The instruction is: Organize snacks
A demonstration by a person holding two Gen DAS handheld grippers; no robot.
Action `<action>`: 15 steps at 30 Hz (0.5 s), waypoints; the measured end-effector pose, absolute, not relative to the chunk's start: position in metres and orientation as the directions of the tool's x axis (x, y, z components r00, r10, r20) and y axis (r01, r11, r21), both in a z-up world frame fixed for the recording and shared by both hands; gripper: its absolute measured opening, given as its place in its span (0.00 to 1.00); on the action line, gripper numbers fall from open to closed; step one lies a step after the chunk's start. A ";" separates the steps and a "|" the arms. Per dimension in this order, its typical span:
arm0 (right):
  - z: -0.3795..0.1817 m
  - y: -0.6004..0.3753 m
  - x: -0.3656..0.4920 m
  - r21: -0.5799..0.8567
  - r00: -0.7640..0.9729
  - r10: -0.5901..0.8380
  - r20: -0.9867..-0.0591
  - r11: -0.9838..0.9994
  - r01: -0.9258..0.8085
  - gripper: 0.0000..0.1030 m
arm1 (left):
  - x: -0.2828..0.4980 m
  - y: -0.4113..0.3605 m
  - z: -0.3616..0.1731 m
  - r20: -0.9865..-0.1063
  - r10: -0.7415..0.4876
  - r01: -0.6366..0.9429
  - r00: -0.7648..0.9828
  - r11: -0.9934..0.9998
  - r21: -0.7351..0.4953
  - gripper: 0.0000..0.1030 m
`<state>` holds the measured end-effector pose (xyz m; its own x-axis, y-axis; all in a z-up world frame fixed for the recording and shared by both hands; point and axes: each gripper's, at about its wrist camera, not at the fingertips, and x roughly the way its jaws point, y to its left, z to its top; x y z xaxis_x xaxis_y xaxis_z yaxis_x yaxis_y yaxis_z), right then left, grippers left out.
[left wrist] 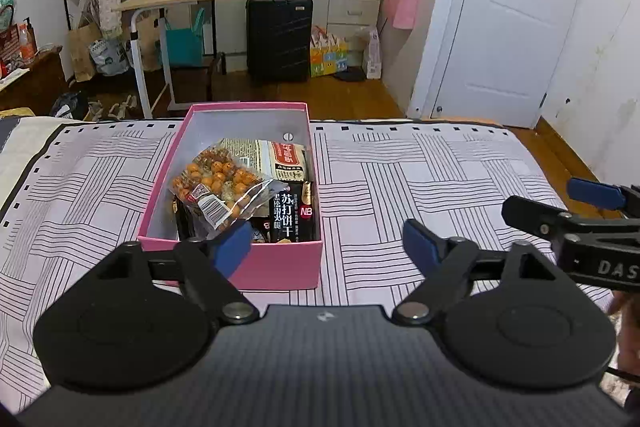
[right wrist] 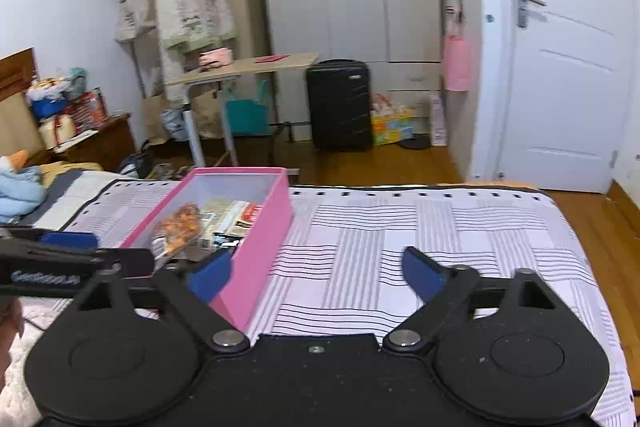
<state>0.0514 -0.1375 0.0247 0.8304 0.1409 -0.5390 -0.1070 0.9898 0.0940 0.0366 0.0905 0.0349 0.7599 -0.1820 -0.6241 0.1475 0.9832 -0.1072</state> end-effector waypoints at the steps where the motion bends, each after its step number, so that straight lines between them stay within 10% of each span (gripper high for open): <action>1: 0.024 -0.137 0.051 0.086 0.832 0.120 -0.541 0.993 -0.087 0.97 | 0.033 0.089 0.036 -0.617 -0.178 0.144 0.767 0.984 -0.104 0.87; 15: 0.020 -0.146 0.042 0.078 0.793 0.045 -0.608 0.997 0.003 1.00 | 0.011 0.098 0.034 -0.557 -0.118 0.061 0.822 0.991 -0.120 1.00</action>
<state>0.0423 -0.1462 0.0198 0.7930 0.0450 -0.6075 0.0028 0.9970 0.0775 0.0114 0.0979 0.0335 0.8222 -0.1180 -0.5568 0.0611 0.9909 -0.1197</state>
